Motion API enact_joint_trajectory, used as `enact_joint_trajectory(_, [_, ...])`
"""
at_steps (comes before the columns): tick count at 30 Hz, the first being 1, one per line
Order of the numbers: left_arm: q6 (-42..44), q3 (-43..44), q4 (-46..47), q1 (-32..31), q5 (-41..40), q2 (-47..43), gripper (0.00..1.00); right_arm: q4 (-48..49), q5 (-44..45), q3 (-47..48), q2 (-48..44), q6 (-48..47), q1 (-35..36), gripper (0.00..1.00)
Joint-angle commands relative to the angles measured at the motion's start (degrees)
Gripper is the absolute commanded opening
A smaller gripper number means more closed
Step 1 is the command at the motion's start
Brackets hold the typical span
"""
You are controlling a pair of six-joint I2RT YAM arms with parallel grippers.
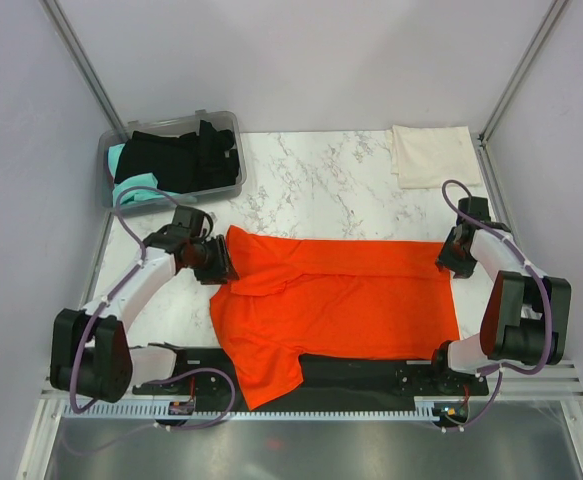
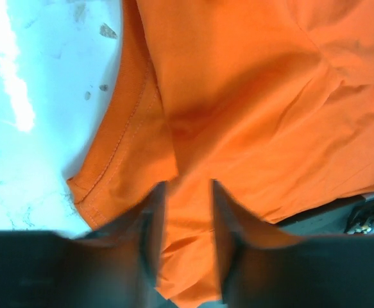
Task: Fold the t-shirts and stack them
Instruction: Fold the tshirt
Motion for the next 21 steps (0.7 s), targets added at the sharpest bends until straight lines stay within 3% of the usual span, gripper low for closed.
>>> enact_joint_trajectory(1, [2.55, 1.56, 0.69, 0.43, -3.47, -5.76, 0.47, -0.73, 1.62, 2.87, -2.54, 0.21, 0.07, 0.5])
enact_joint_trajectory(2, [2.99, 2.53, 0.86, 0.43, -5.31, -7.61, 0.62, 1.1, 0.83, 3.23, -3.17, 0.21, 0.15, 0.52])
enact_joint_trajectory(4, [6.48, 5.86, 0.95, 0.95, -8.04, -6.93, 0.67, 10.02, -2.76, 2.1, -3.96, -0.05, 0.15, 0.59])
enact_joint_trajectory(8, [9.23, 12.02, 5.77, 1.13, -6.48, 0.18, 0.71, 16.15, -4.79, 4.45, 1.65, 1.88, 0.15, 0.64])
enact_joint_trajectory(16, [10.81, 13.0, 15.0, 1.31, -10.51, 13.54, 0.67, 14.83, -4.27, 7.36, 7.45, -6.72, -0.02, 0.71])
enact_joint_trajectory(21, [9.06, 14.58, 17.03, 1.75, -11.4, 18.12, 0.55, 15.09, -5.77, 8.24, 10.01, -9.63, -0.11, 0.62])
